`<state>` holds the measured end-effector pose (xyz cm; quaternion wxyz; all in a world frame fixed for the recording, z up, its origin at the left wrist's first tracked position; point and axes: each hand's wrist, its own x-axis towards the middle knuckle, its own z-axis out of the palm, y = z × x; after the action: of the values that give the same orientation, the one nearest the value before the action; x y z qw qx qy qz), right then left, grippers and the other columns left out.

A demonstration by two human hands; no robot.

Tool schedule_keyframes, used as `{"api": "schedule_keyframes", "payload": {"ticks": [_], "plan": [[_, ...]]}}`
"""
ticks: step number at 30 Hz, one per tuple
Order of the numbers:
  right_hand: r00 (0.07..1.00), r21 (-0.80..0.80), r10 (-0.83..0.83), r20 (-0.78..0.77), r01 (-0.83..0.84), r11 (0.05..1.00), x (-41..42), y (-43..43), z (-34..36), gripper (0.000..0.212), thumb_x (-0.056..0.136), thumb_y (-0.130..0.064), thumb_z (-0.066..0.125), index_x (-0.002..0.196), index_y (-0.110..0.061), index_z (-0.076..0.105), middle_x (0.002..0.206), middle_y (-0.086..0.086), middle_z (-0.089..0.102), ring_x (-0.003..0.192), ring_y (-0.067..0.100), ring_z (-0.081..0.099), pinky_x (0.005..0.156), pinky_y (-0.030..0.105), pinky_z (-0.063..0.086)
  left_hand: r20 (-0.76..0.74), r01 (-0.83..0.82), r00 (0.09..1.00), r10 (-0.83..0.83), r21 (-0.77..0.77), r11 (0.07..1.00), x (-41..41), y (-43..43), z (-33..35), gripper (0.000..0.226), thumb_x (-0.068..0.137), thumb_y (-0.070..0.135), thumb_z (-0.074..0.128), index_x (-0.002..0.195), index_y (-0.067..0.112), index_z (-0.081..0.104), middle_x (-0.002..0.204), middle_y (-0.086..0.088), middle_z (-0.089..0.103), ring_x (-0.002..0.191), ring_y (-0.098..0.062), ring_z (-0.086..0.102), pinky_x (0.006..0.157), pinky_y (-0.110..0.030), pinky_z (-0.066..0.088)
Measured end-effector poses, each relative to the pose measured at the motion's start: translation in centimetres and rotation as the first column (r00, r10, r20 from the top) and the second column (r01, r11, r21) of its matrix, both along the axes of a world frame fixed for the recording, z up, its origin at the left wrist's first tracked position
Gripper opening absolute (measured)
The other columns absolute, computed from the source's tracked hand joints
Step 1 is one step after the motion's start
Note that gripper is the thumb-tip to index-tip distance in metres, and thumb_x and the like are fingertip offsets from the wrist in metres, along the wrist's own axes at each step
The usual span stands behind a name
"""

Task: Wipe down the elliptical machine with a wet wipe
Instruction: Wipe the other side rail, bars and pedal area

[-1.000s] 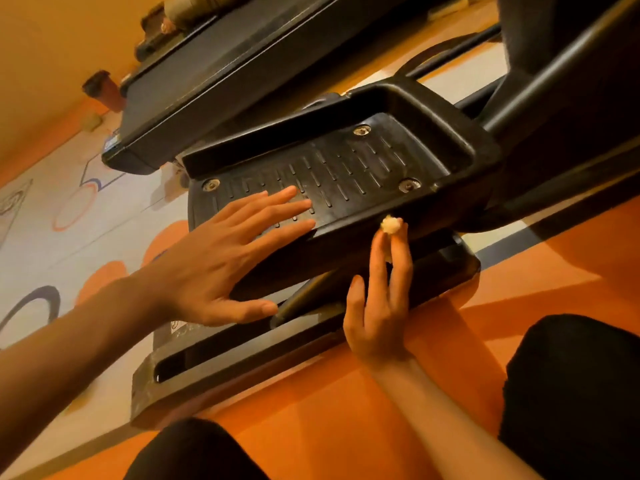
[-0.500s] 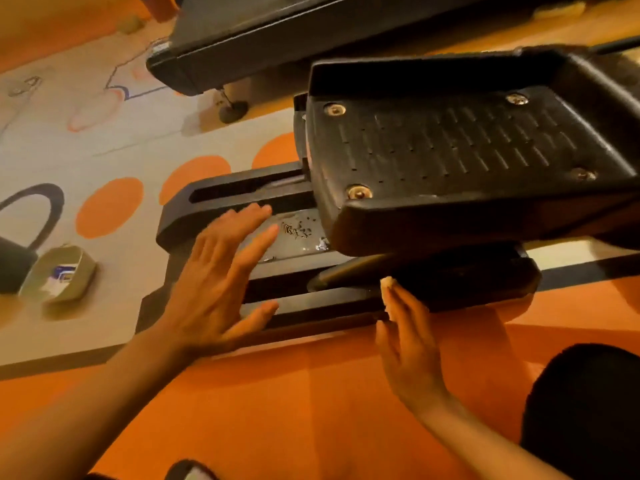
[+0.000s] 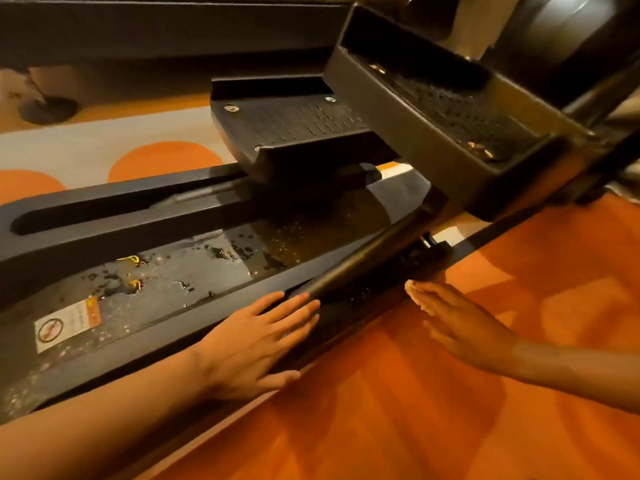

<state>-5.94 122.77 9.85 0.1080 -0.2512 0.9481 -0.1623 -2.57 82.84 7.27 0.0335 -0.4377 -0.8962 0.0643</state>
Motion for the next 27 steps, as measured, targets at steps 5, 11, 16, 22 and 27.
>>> {"api": "schedule_keyframes", "payload": {"ticks": [5,11,16,22,27], "plan": [[0.999,0.037,-0.040,0.014,0.039,0.999,-1.3,1.3,-1.1,0.069,0.102,-0.016,0.059,0.161,-0.026,0.024,0.158,-0.013,0.029,0.142,-0.011,0.028,0.114,0.008,0.027,-0.048,-0.083,0.995,0.090,0.131,0.988,0.3,1.9,-3.6,0.076,0.105,0.066,0.033,0.158,0.012,0.040,0.164,-0.014,0.036,0.155,-0.031,0.027,0.120,-0.048,0.019],[0.992,0.096,0.015,-0.129,-0.003,0.995,-4.9,3.7,-6.2,0.075,0.100,-0.018,0.060,0.162,-0.025,0.018,0.165,-0.002,0.025,0.148,0.006,0.027,0.114,0.015,0.031,-0.112,-0.153,0.979,0.173,0.164,0.974,0.7,2.1,-5.5,0.077,0.105,0.066,0.033,0.160,0.013,0.037,0.166,-0.014,0.032,0.156,-0.027,0.017,0.122,-0.047,0.015],[0.962,0.028,-0.088,-0.259,0.098,0.995,-8.5,4.8,-9.4,0.067,0.102,-0.022,0.057,0.162,-0.016,0.027,0.164,0.004,0.028,0.148,0.021,0.032,0.111,0.033,0.040,-0.094,-0.095,0.990,0.102,0.073,0.993,1.0,1.3,-5.9,0.074,0.106,0.062,0.034,0.164,0.016,0.029,0.170,-0.011,0.025,0.159,-0.025,0.013,0.126,-0.048,0.009],[0.972,-0.013,-0.070,-0.226,0.069,0.998,-9.3,5.7,-11.8,0.065,0.106,-0.036,0.042,0.164,-0.017,0.020,0.170,-0.001,0.020,0.157,0.015,0.018,0.123,0.043,0.029,-0.024,-0.165,0.986,0.166,0.066,0.984,1.5,-0.5,-5.9,0.076,0.107,0.061,0.031,0.166,0.015,0.019,0.173,-0.006,0.018,0.161,-0.020,0.012,0.125,-0.047,0.011],[0.969,0.019,-0.053,-0.241,0.060,0.998,-9.5,5.9,-12.9,0.073,0.103,-0.047,0.031,0.165,-0.017,0.007,0.172,-0.001,0.009,0.159,0.016,0.005,0.125,0.043,0.023,-0.015,-0.093,0.995,0.094,0.028,0.995,1.6,0.3,-6.4,0.077,0.106,0.062,0.034,0.166,0.016,0.020,0.173,-0.003,0.018,0.160,-0.019,0.013,0.125,-0.045,0.011]]}}
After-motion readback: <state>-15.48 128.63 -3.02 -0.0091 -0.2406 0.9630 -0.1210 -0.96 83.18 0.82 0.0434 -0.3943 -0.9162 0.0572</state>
